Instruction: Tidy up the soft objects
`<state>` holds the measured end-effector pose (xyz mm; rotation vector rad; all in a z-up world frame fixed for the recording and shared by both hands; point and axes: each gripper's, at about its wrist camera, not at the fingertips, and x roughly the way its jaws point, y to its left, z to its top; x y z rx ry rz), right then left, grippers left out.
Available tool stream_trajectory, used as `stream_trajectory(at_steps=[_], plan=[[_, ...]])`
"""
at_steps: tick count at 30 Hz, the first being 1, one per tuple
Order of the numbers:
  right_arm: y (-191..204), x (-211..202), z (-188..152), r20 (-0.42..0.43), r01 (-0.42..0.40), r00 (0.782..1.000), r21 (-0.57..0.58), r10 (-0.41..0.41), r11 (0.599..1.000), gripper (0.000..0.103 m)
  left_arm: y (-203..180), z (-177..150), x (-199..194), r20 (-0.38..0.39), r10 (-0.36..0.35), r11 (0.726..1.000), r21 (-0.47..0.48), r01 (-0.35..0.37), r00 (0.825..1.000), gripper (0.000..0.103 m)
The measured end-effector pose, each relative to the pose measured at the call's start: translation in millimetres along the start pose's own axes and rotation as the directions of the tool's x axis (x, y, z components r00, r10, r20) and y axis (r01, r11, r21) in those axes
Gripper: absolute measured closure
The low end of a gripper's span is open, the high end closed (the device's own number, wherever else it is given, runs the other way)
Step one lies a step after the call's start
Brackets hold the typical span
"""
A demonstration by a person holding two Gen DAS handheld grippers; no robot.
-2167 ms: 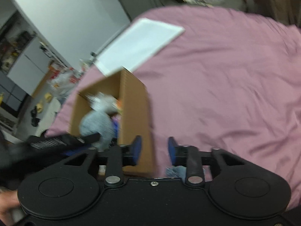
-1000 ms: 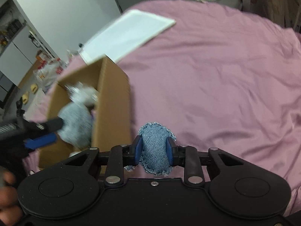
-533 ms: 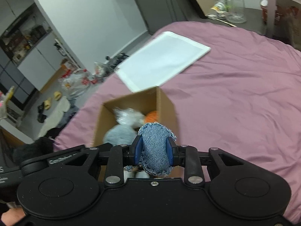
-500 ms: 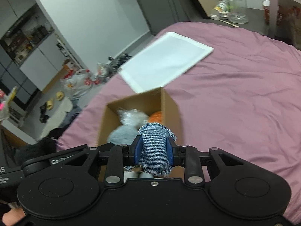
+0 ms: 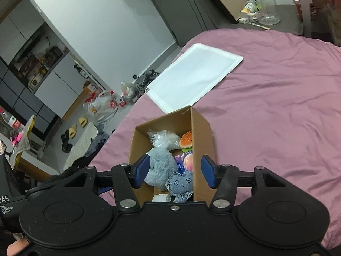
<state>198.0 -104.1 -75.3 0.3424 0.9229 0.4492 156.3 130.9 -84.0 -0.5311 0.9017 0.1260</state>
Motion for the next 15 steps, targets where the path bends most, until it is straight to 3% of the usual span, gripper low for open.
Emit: stream_trajectory(at_steps=[8,15], plan=[[-20.2,-35.4,-4.1,0.054,0.009,0.999,-0.010,-0.009,1.000,0.027,-38.9,-14.0,-23.8,0.028,0.017,0.996,0.090,-0.019,0.999,0.022],[-39.9,-67.1,-7.3,0.096,0.042,0.995,-0.039,-0.038,0.998,0.008,-64.2,-28.6,-38.0,0.035,0.035,0.987,0.154,-0.040,0.999,0.013]])
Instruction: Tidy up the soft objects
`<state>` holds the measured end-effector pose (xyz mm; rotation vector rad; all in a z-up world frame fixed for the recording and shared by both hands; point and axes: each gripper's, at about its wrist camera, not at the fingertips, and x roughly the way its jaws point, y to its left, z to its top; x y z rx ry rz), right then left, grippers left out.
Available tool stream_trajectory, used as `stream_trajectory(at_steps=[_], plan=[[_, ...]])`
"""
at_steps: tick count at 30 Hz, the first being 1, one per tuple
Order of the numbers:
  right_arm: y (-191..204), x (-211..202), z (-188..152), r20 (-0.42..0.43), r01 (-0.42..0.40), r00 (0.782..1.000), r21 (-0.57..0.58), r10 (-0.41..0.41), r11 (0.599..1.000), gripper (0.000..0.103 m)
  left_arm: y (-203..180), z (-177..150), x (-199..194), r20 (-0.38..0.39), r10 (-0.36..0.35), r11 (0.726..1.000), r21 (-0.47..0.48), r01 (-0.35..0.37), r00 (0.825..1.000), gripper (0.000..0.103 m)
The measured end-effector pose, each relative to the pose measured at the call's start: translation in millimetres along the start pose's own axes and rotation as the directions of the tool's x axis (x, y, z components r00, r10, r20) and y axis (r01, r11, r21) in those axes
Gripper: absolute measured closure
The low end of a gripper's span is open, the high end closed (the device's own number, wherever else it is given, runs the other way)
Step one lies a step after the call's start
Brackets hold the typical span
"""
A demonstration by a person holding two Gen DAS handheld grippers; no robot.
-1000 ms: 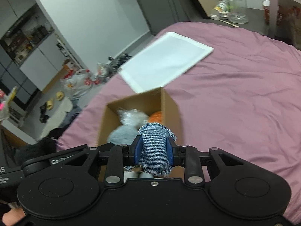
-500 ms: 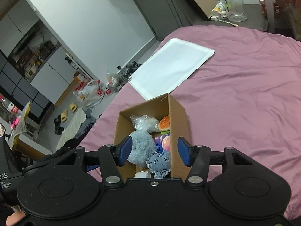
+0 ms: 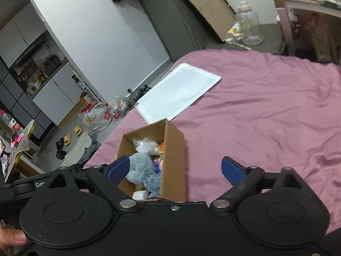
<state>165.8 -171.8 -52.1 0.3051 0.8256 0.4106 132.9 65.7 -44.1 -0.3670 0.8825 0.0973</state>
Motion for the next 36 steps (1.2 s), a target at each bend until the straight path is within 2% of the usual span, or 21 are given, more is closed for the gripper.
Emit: stream_trajectory(at_steps=[4,7,14,19,36], plan=[[-11.1,-20.1,-1.1,0.038,0.030,0.999,-0.019,-0.029,0.999,0.004,-14.6,-5.5,-8.3,0.003,0.011,0.999,0.040,-0.011,1.000,0.012],[-19.5,-33.8,-2.0,0.063,0.053,0.997,-0.033,-0.051,0.998,0.000,-24.9,-11.0,-14.6,0.006,0.021,0.998,0.062,-0.021,1.000,0.007],[-31.1,-57.4,-8.4,0.045,0.043,0.998,-0.055,-0.040,0.998,0.000,-46.5,-27.2,-29.5,0.012,0.041,0.993,0.110,-0.042,0.999,0.005],[-41.5,-72.8,-15.1,0.035,0.065,0.997,-0.054,-0.063,0.996,0.000,-58.9,-39.0,-39.9,0.024,0.057,0.989,0.138,-0.060,0.998,0.004],[-51.9,-118.3,-40.1,0.049,0.080,0.996,-0.136,-0.074,0.987,0.000,-76.6,-78.4,-72.2,0.055,0.094,0.978,0.184,-0.102,0.994,0.003]])
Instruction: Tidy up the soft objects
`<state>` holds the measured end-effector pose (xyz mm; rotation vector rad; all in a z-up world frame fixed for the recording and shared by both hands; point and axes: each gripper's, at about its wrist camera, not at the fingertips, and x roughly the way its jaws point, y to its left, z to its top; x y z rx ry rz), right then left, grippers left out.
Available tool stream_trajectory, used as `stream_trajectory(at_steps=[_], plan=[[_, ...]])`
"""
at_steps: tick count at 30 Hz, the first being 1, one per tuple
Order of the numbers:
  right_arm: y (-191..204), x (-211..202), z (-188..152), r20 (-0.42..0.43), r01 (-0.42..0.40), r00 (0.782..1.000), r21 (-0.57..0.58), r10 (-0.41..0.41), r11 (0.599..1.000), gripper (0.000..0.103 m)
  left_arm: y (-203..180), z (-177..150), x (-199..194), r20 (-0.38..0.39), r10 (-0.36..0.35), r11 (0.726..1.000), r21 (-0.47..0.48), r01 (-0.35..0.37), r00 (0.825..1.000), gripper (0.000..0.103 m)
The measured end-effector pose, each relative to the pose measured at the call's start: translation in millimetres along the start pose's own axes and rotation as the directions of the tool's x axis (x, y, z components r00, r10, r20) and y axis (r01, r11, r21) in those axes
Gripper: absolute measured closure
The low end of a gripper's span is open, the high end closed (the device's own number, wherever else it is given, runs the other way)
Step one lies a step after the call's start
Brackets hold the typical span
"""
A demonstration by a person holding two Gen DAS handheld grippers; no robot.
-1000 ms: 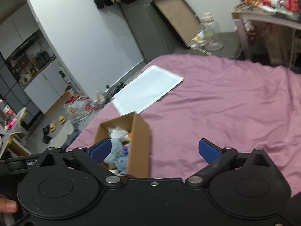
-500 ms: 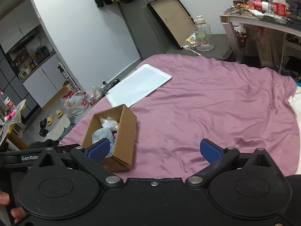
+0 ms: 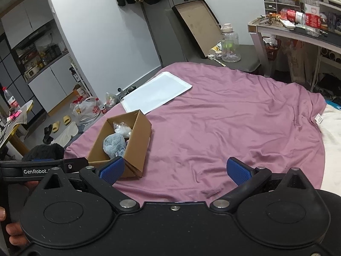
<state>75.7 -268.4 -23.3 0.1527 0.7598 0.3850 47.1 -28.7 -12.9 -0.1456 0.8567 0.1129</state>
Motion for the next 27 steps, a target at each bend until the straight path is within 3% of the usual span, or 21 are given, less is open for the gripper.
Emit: stream_trajectory(at_steps=[27], plan=[[5.9,-27.1,-8.6,0.006,-0.006,1.000,-0.037,0.006,0.999,0.000,-0.5,-24.9,-33.6,0.029,0.008,1.000,0.019,-0.009,1.000,0.003]])
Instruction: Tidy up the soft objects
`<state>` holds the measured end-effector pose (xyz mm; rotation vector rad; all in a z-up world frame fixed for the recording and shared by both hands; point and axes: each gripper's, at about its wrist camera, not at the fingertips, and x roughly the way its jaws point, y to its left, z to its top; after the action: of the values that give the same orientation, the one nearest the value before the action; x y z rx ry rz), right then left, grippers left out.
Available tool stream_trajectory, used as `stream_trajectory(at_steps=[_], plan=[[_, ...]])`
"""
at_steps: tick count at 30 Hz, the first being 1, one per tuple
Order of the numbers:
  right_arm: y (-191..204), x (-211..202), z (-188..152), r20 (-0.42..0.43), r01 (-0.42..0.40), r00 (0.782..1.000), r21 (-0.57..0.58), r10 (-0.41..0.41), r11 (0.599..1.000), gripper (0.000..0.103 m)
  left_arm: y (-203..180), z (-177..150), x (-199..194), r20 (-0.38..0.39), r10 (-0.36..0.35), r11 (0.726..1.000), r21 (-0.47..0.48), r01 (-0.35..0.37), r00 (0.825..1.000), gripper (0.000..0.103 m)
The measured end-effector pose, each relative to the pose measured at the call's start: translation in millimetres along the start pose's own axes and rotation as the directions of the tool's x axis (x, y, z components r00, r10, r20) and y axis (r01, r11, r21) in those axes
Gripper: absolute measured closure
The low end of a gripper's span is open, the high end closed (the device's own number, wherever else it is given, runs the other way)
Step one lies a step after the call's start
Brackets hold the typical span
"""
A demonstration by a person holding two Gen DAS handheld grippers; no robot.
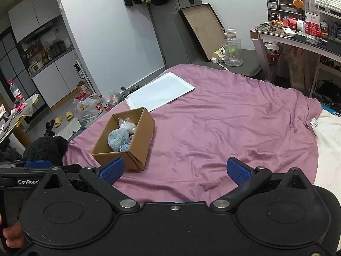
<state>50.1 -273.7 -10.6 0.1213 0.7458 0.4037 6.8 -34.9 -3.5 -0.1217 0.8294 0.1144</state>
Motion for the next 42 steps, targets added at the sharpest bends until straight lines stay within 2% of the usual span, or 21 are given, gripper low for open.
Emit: stream_trajectory(at_steps=[42], plan=[[0.8,-3.2,-3.1,-0.004,-0.004,1.000,-0.002,0.004,1.000,0.000,7.1,-3.7,-8.9,0.001,0.007,1.000,-0.006,-0.007,1.000,0.003]])
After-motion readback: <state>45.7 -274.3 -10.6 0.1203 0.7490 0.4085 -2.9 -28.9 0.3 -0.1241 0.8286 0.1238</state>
